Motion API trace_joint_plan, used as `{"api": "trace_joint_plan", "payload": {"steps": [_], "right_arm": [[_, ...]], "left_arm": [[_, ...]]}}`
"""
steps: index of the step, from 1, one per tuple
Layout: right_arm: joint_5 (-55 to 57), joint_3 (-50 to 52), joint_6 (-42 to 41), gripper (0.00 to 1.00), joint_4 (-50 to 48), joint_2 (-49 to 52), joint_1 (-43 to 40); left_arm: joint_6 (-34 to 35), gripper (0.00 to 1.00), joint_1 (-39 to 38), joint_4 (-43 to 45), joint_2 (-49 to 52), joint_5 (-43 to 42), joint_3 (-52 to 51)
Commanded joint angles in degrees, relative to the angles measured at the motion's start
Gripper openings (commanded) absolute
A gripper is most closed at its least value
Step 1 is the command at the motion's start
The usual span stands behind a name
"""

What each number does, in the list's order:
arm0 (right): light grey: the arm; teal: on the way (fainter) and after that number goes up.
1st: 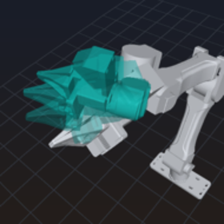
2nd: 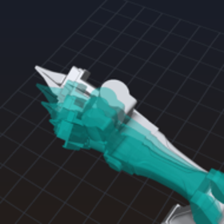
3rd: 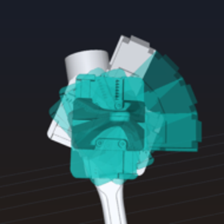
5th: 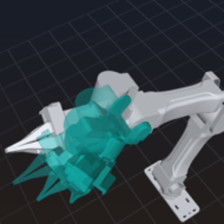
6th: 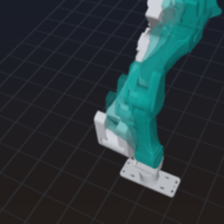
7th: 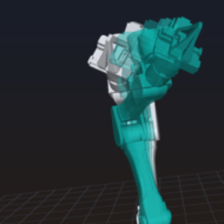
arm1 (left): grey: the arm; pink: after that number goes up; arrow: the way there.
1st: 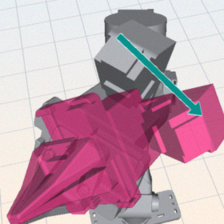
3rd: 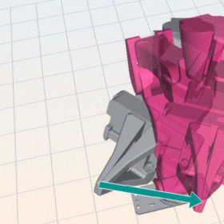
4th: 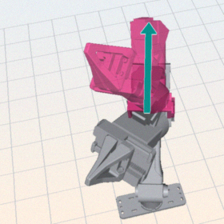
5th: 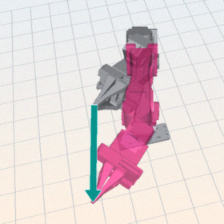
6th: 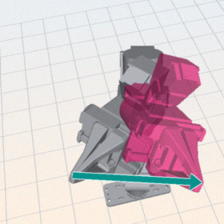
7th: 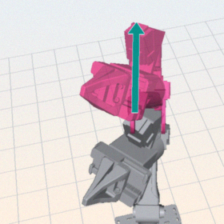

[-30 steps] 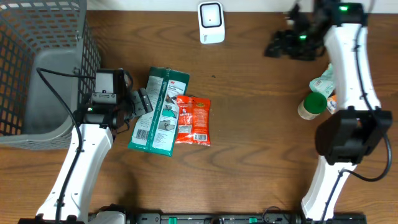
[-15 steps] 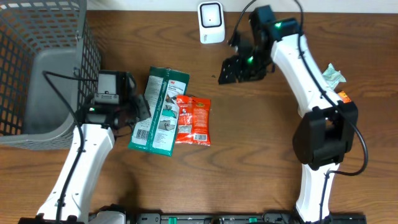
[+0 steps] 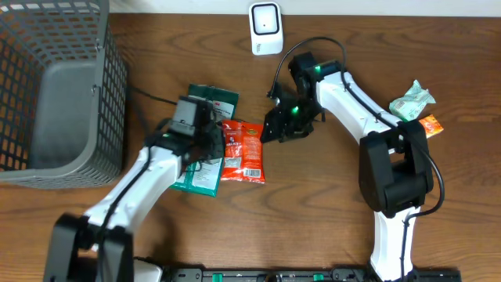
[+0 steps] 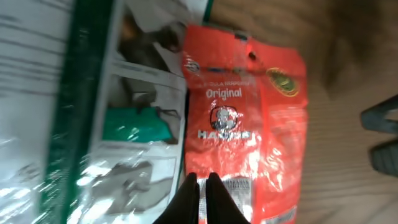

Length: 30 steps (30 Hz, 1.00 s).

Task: Scan the item barcode
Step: 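Move the right gripper to the red snack bag and grasp it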

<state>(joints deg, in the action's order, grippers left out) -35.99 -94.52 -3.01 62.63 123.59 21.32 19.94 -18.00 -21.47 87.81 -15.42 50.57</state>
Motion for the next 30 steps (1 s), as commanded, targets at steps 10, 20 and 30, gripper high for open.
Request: {"api": "trace_joint_plan", "payload": {"steps": [10,20,30], "right_arm": [[-12.35,11.30,-0.15,0.54,-12.09,-0.90,0.17],[-20.35,22.73,-8.09,0.44,-35.71,-0.90,1.40],[-21.49,30.95,-18.16,0.40,-56.02,-0.90,3.39]], "left_arm": [[1.20,0.07,-3.15,5.97,12.63,-0.63,-0.46],[1.42,0.08,-3.37,5.11,14.43,-0.63,-0.48],[1.40,0.08,-3.37,5.05,14.45,-0.66,-0.48]]}}
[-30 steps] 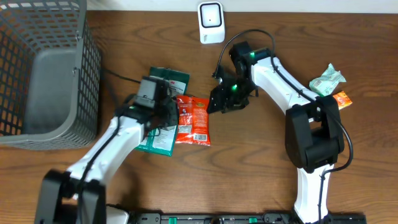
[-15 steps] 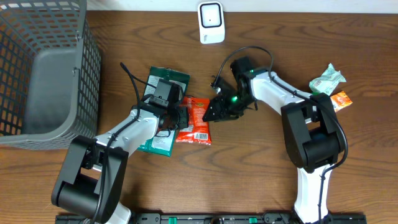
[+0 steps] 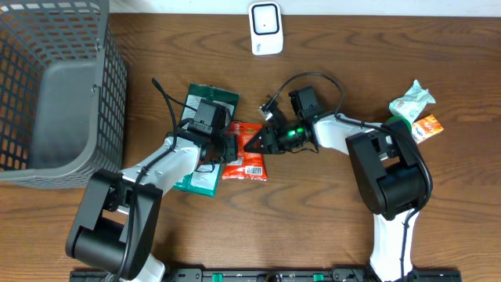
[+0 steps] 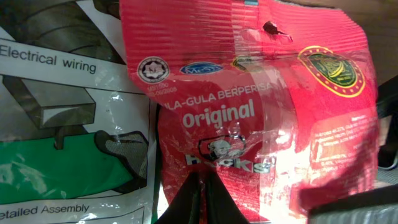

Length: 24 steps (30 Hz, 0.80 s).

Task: Scan the item barcode
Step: 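Move the right gripper to the red snack bag and grasp it, then lift the red bag with the right gripper toward the scanner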

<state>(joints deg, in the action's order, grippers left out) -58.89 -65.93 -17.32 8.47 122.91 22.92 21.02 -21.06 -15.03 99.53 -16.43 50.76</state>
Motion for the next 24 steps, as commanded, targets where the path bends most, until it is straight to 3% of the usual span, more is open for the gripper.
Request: {"api": "trace_joint_plan", "payload": {"steps": [1,5,7,10,12,13,16,20,24], "right_arm": [[1.46,2.43,-3.85,0.38,-2.16,-0.22,1.92],[1.60,2.40,-3.82,0.14,-2.95,-0.24,1.86],[1.62,2.40,-3.17,0.12,-2.91,-0.46,1.64],[1.79,2.40,-1.57,0.11,-2.84,-1.22,1.27],[2.71,2.40,-0.15,0.09,-2.16,-2.40,0.98],[4.83,2.40,1.03,0.03,-0.81,-4.00,0.79],[7.13,2.40,3.30,0.01,1.81,-7.08,0.63],[14.62,2.40,6.95,0.01,8.94,-14.62,0.37],[25.53,2.40,10.43,0.01,16.17,-24.44,0.42]], "left_arm": [[0.33,0.08,-0.31,-1.40,2.73,0.35,-0.68],[0.33,0.07,-0.28,-1.14,2.40,0.35,-0.48],[0.31,0.08,-0.28,-1.14,1.60,0.35,-0.20],[0.31,0.17,-0.24,-1.18,-1.18,0.33,0.44],[0.31,0.29,-0.24,-1.18,-4.42,0.35,0.81],[0.31,0.42,-0.24,-1.18,-8.11,0.35,0.98],[0.31,0.56,-0.24,-1.66,-14.47,0.35,1.03],[0.31,0.63,0.39,-5.42,-25.00,0.37,1.03],[0.15,0.63,3.63,-9.31,-32.52,0.61,1.03]]}}
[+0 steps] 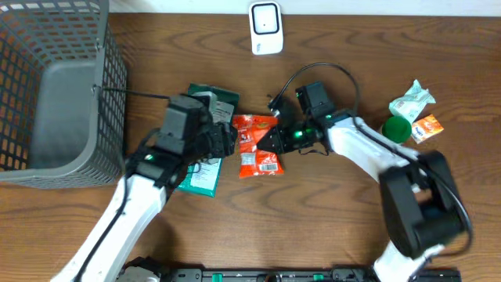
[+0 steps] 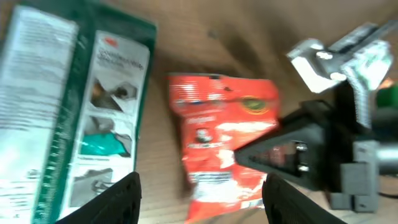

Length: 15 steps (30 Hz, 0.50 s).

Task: Scan the item barcode
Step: 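Lift the red bag with the right gripper toward the scanner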

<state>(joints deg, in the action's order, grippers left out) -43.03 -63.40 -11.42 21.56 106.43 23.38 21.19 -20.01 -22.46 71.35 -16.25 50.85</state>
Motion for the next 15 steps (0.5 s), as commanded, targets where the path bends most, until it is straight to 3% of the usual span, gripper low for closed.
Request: {"api": "trace_joint_plan", "payload": {"steps": [1,9,15], "right_arm": [[12.41,-0.13,4.85,0.01,4.70,-10.01,-0.04],[15.82,-0.74,4.98,0.01,8.37,-22.53,-0.33],[21.81,-9.20,5.57,0.01,17.05,-23.65,-0.39]], "left_arm": [[-0.70,0.64,3.63,-2.40,-5.42,0.48,0.94],[-1.01,0.64,9.94,-4.72,-5.31,14.51,0.92],[-2.27,0.65,11.89,-4.74,-2.47,16.44,0.92]]}}
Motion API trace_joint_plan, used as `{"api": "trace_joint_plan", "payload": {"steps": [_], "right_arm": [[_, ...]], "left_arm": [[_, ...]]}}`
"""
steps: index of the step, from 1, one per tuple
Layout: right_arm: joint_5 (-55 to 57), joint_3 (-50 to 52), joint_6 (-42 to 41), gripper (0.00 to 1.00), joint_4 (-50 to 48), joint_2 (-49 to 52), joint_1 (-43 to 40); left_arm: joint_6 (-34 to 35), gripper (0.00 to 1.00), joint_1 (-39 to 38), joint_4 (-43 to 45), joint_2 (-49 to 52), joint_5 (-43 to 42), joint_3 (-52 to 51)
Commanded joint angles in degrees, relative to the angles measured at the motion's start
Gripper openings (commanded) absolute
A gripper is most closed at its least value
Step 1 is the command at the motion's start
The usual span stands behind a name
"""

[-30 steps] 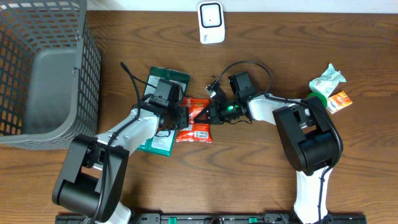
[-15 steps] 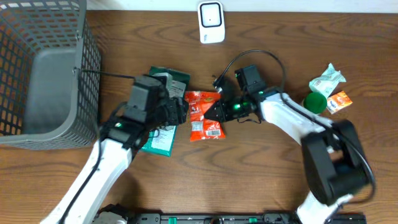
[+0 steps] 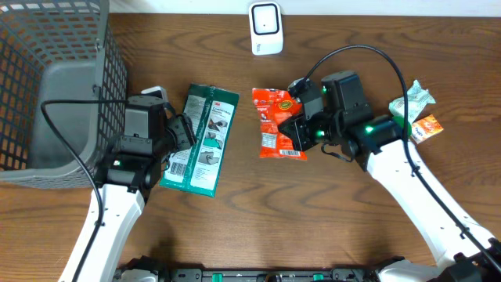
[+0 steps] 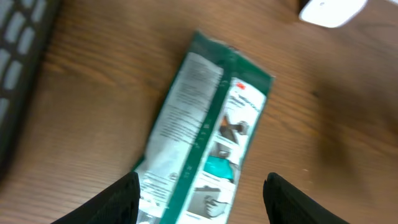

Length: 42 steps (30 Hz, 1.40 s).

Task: Scan the item barcode
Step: 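Lift the red bag with the right gripper toward the scanner, then hold the red bag in front of the scanner window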

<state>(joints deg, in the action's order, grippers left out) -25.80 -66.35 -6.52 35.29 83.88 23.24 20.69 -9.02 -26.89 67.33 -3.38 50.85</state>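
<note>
The red snack packet sits right of the table's middle, below the white barcode scanner at the far edge. My right gripper is shut on the packet's right edge. My left gripper is open beside the left side of a green and white package. In the left wrist view the open left gripper hangs above that package, one black finger on each side. A corner of the scanner shows at the top. The red packet is out of that view.
A grey wire basket fills the left of the table; its mesh shows at the left of the wrist view. A pale green packet and an orange packet lie at the right edge.
The red packet has moved right and a little toward the scanner in my right gripper. My left arm, still open, has moved left and now hangs over the green package.
My left gripper was shut, tips on the red packet beside the green package, with my right gripper near the packet's right side. Then both were at the packet. Then the left was open and raised, the right on the packet's edge. Now the right holds it farther right.
</note>
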Motion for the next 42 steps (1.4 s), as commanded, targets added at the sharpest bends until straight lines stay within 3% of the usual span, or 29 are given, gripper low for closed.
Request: {"api": "trace_joint_plan", "payload": {"steps": [1,11,15,20,22,24,31,35,42], "right_arm": [[5.35,-8.24,1.51,0.01,5.60,-1.05,-0.26],[13.99,-28.11,6.67,0.01,18.40,1.38,0.09],[16.15,-41.42,9.57,0.01,22.75,7.91,0.11],[24.92,-50.82,17.38,0.01,23.50,16.06,2.43],[31.41,-51.41,22.56,0.01,19.96,19.06,4.66],[45.51,-51.41,30.93,0.01,12.90,24.37,8.63],[68.65,-51.41,50.25,0.01,-8.31,37.64,12.44],[74.47,-51.41,60.65,0.01,-27.23,45.62,12.26],[74.99,-51.41,76.56,0.01,-59.45,57.77,11.67]], "left_arm": [[-1.77,0.70,1.05,-0.39,1.99,4.04,0.92],[-1.75,0.82,1.03,-1.57,6.01,4.74,0.92],[-1.75,0.82,1.03,-1.55,6.19,4.74,0.92],[-1.75,0.82,1.03,-1.57,6.19,4.74,0.92],[-1.75,0.82,1.03,-1.57,6.19,4.72,0.92],[-1.75,0.82,1.03,-1.57,6.19,4.74,0.92],[-1.75,0.82,1.03,-1.57,6.19,4.74,0.92],[-1.75,0.82,1.03,-1.57,6.19,4.74,0.92],[-1.75,0.82,1.03,-1.57,6.19,4.74,0.92]]}}
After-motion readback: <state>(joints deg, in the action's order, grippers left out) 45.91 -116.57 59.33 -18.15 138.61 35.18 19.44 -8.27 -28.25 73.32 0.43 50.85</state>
